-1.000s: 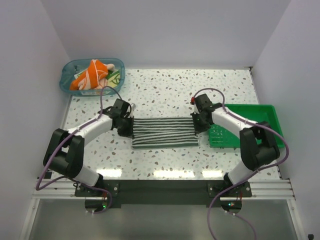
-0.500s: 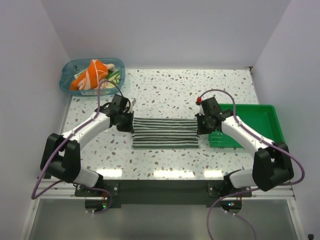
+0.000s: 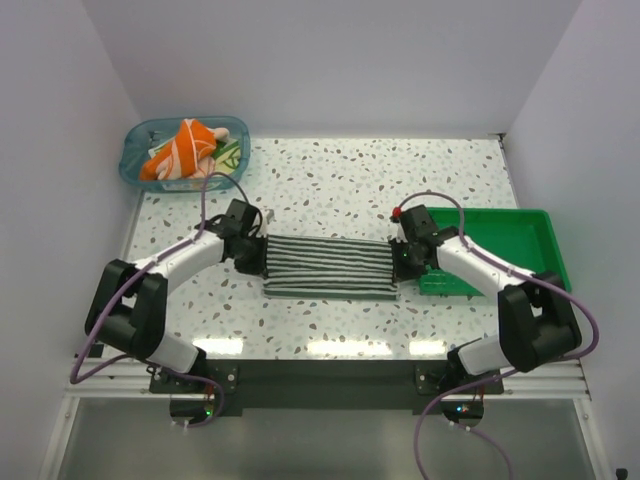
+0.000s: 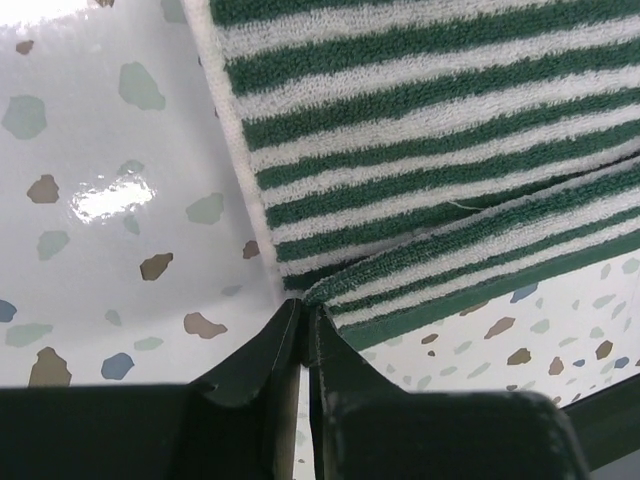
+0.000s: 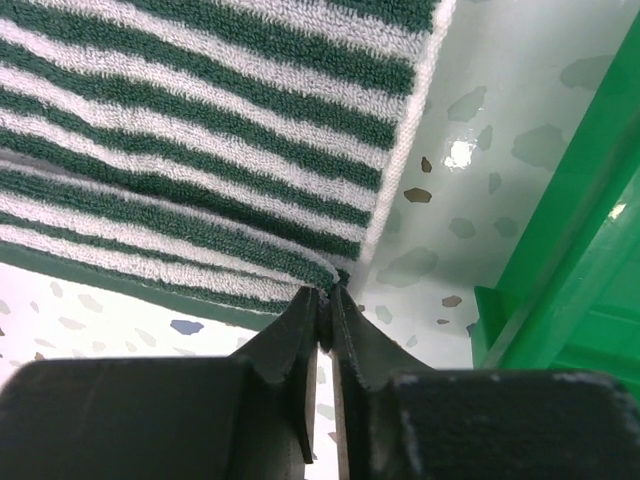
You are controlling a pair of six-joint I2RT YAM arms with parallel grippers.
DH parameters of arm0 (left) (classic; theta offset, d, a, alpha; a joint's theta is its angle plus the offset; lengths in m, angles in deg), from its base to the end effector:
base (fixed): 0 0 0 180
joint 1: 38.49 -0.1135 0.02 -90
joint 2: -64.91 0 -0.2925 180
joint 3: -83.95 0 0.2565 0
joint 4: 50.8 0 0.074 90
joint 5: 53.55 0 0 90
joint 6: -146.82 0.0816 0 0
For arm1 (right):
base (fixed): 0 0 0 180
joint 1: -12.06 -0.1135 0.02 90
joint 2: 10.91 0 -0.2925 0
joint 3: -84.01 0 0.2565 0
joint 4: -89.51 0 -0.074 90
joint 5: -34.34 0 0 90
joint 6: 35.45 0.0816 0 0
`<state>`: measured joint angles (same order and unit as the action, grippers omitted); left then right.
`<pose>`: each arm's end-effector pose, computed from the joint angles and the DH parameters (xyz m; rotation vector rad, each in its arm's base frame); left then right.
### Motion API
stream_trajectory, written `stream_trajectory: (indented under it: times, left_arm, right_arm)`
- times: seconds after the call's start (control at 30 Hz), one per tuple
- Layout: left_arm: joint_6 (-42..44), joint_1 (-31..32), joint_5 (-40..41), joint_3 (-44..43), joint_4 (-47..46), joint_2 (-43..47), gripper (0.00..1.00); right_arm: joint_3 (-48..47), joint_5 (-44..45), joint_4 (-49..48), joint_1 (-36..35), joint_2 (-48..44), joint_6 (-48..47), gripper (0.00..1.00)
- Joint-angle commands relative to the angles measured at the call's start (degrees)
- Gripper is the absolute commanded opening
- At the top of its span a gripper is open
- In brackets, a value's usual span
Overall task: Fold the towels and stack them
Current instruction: Fold the towel
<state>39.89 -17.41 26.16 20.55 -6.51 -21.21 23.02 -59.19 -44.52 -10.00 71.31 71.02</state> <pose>0.2719 -0.1204 0.1642 0.1521 2.7862 -0.4223 0.2574 0.1097 0.1671 -0.1525 2.7698 0.2652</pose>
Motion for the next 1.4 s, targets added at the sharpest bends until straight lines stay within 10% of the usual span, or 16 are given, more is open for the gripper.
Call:
stream_trajectory:
  times: [0.0, 0.43, 0.73, 1.37]
  left_arm:
    - [0.5, -0.4, 1.7, 1.8, -0.4, 3.0, 0.13]
    - [-8.4, -0.2, -3.0, 4.9, 1.7, 20.6, 0.76]
    - [-11.3, 4.7, -4.8, -2.3, -2.4, 14.9, 0.65]
    - [-18.0, 7.5, 5.4, 14.4, -8.9, 5.4, 0.3]
  right_arm:
    - [1.1, 1.3, 0.8, 0.4, -1.9, 0.2, 0.13]
    - [3.8, -6.8, 8.9, -0.8, -18.7, 3.1, 0.43]
    - [-1.2, -6.0, 1.8, -1.0, -17.8, 7.2, 0.42]
    - [14.2, -1.0, -8.0, -1.5, -10.4, 11.2, 0.36]
